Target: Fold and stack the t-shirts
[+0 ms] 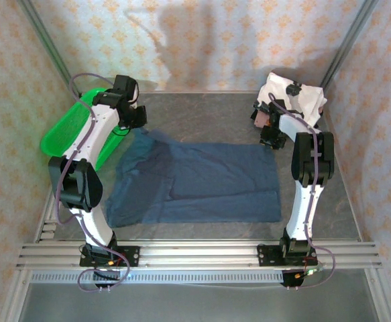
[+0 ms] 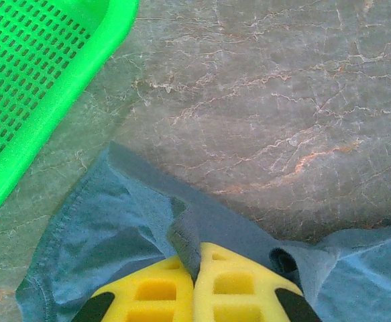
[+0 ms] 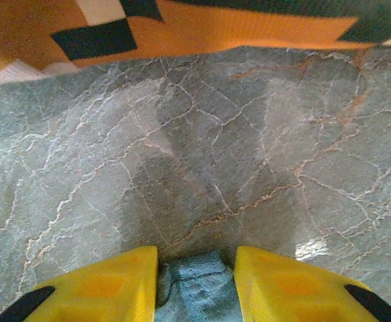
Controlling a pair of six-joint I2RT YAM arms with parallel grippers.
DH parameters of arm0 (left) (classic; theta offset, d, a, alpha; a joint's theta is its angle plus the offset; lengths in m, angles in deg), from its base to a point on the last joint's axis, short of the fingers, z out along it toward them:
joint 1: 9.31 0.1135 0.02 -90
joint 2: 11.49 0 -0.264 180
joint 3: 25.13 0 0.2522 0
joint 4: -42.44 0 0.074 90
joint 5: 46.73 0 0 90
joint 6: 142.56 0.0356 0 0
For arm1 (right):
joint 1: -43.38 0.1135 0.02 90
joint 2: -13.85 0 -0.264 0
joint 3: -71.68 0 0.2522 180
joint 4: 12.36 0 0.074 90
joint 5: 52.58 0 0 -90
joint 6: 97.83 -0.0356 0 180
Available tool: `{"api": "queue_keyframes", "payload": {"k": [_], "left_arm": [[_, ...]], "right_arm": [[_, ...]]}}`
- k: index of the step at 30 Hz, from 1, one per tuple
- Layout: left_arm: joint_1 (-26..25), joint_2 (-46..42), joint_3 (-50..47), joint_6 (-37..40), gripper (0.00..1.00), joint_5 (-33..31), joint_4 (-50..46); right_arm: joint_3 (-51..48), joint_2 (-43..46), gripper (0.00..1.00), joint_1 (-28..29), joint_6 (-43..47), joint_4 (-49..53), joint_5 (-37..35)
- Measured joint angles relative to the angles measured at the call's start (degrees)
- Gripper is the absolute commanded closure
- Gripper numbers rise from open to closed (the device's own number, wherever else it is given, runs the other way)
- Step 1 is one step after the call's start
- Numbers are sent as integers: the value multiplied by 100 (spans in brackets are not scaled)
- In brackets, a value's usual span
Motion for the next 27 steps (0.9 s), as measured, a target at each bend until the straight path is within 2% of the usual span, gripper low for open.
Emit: {"api": "queue_keyframes", "payload": {"k": [2,5,6,17,27], "left_arm": [[0,0,0,2,100,-2,0],[0,0,0,0,100,-2,0],[0,0,0,2,100,-2,0],[39,-4,-2,4,100,-4,-2],[197,-280,-87,24,100,-4,-2]], "right_arm": [[44,-20,86,0,4,59,-50],[142,-76,99,-4,-28,96,-17],[168,-79,100,9,-35,120,-11],[199,-22,100,20,-66,133,-37],[-223,844,100,20,90,-98,-76]]}}
